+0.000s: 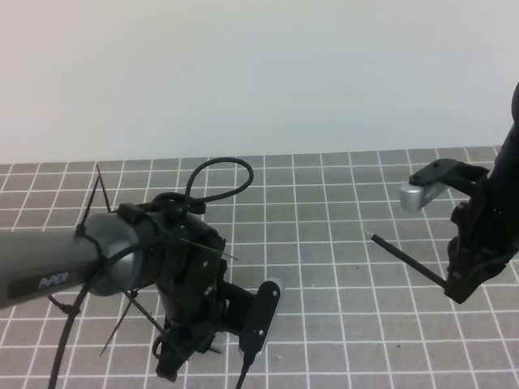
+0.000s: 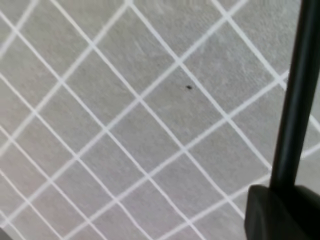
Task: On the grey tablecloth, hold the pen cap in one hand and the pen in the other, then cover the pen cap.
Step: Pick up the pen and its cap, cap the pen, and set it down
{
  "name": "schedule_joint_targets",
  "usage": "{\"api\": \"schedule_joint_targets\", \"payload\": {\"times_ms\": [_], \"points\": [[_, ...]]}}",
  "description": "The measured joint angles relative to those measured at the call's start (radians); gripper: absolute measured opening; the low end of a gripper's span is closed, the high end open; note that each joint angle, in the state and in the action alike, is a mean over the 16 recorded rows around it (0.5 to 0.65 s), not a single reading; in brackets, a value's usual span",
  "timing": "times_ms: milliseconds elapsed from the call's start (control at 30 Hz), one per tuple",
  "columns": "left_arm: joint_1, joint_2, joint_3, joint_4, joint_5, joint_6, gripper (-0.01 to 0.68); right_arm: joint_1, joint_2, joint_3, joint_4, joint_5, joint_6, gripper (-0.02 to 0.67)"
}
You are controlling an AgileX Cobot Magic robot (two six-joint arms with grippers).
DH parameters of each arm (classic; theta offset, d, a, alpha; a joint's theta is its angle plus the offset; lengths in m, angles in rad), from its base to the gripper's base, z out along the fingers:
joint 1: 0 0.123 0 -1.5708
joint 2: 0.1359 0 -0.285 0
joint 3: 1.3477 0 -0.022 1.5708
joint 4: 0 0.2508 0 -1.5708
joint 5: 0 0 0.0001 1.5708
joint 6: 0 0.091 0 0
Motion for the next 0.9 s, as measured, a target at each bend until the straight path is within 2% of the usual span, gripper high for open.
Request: {"api": "schedule_joint_targets", "payload": {"times_ms": [233, 467, 733, 900], "points": [[-0.001, -0.079, 0.000, 0.038, 0.005, -0.004, 0.009, 0.000, -0.031, 0.000, 0.071, -0.013, 0.023, 0.067], [-0.001, -0.255, -0.001, 0.100, -0.005, -0.056, 0.001, 0.019, -0.102, 0.003, 0.150, -0.013, 0.129, 0.067], [-0.001, -0.508, 0.021, 0.135, -0.031, -0.121, 0.001, 0.104, -0.227, 0.055, 0.184, -0.006, 0.243, 0.062], [-0.001, -0.636, 0.070, 0.127, -0.054, -0.130, 0.006, 0.175, -0.304, 0.112, 0.192, -0.006, 0.258, 0.062]]}}
